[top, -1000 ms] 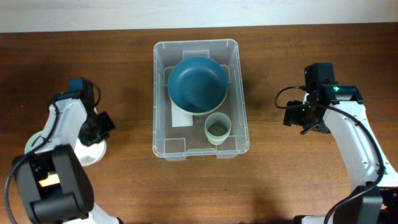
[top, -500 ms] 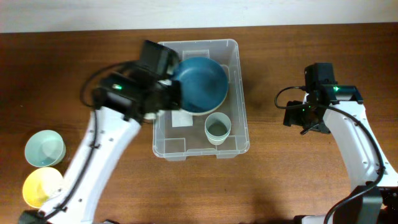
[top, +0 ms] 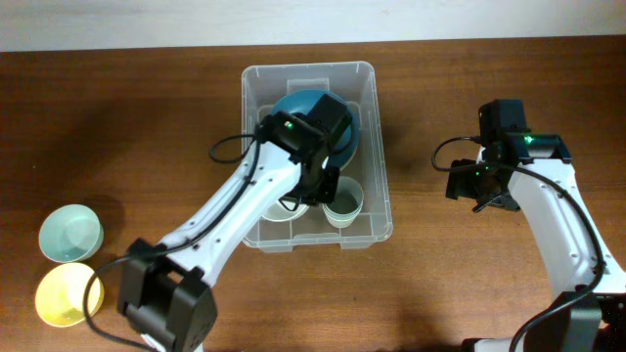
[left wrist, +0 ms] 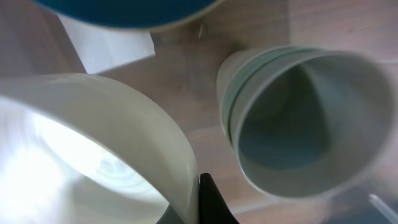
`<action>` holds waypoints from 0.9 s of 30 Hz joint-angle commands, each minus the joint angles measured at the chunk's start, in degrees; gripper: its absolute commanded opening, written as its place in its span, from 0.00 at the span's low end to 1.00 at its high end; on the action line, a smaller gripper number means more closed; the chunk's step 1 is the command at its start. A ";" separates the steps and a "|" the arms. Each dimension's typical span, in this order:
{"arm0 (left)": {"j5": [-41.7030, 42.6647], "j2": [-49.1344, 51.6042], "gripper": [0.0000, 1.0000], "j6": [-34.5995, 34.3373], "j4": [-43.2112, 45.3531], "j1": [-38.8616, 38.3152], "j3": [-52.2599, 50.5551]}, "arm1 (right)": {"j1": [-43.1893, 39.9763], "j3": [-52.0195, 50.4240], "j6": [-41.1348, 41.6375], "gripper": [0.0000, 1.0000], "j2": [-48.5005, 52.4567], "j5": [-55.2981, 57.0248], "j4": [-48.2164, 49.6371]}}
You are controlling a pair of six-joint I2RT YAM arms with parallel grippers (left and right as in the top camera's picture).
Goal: Pack container
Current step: 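Lower the white bowl into the container's front left area and release, then move the left gripper to the mint-green bowl and grasp its rim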
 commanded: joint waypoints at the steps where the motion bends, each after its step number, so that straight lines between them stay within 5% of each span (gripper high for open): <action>1: 1.62 1.66 0.01 -1.40 -0.87 -0.13 -0.39 | -0.17 1.05 0.20 0.79 0.22 -0.13 -0.11; 4: 1.62 1.64 0.31 -1.38 -1.27 -0.13 -0.39 | -0.17 1.05 0.20 0.79 0.22 -0.13 -0.09; 11: -2.10 -0.39 0.38 -1.38 -2.25 1.27 1.66 | -0.17 1.05 0.17 0.79 0.22 -0.11 -0.37; 14: -7.43 -3.82 0.55 -1.38 -5.22 4.81 5.60 | -0.17 1.05 0.17 0.79 0.22 -0.11 -0.35; 20: -11.80 -13.35 0.74 -1.38 -7.06 21.79 9.60 | -0.17 1.05 0.17 0.79 0.22 -0.11 -0.33; 27: -10.25 -13.53 0.78 0.20 -6.25 50.27 7.87 | -0.17 1.05 0.17 0.79 0.22 -0.11 -0.31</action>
